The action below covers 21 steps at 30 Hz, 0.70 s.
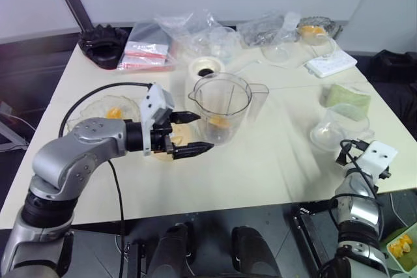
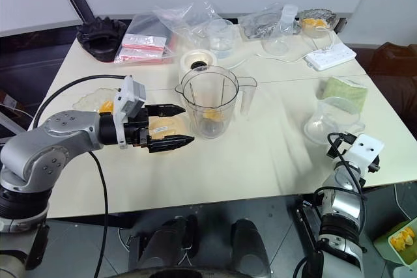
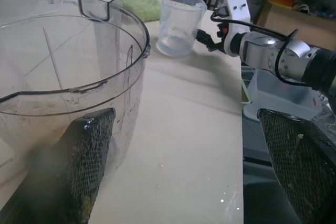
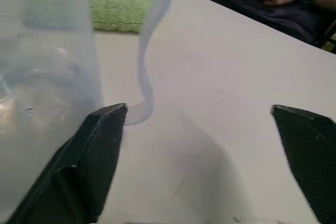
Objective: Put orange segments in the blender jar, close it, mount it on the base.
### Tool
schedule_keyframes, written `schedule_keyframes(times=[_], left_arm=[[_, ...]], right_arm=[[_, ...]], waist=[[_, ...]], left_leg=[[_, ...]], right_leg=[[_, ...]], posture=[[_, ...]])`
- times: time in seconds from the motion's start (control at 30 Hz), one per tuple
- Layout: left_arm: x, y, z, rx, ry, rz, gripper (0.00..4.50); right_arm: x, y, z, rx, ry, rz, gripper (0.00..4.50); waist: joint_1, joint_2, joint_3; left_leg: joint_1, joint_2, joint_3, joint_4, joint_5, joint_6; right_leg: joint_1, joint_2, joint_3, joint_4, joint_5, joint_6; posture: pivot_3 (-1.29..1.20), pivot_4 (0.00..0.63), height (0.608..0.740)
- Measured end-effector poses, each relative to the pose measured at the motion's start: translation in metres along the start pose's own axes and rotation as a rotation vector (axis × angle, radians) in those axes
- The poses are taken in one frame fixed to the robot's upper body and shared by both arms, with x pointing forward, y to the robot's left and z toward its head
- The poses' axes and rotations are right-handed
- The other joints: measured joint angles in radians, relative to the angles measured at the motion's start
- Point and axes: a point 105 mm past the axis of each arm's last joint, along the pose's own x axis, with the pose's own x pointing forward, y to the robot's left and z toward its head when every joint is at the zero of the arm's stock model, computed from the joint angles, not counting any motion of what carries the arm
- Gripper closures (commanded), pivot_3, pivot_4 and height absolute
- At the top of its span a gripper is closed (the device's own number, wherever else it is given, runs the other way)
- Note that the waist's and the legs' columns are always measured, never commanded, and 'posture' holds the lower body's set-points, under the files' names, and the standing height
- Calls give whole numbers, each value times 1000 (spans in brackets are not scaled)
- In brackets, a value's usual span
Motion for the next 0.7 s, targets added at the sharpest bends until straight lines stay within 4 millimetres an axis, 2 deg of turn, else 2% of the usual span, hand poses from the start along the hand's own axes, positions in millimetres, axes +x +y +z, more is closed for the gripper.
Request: schedule_keyframes(times=[0.23,0.33,0.7], left_arm=[[1,-1,-3,-11,1,-3,0],[1,-1,-3,-12,1,-5,0],[2,-1,-6,-13,0,-10,0]], right_arm=[[-16,6,0,-25,-21,111,25],[-25,9,6,-52,-49,157,25],[-40,6,14,-91,-74,205,25]], waist=[[0,0,0],[1,0,0],[4,0,0]], left_leg=[[0,1,0,0,0,0],[0,1,0,0,0,0],[0,1,0,-1,-1,-1]], right_leg=[[0,0,0,0,0,0],[0,0,0,0,0,0],[-1,-2,0,-1,0,-1]], posture=[[0,150,740],[0,150,740],[0,150,740]])
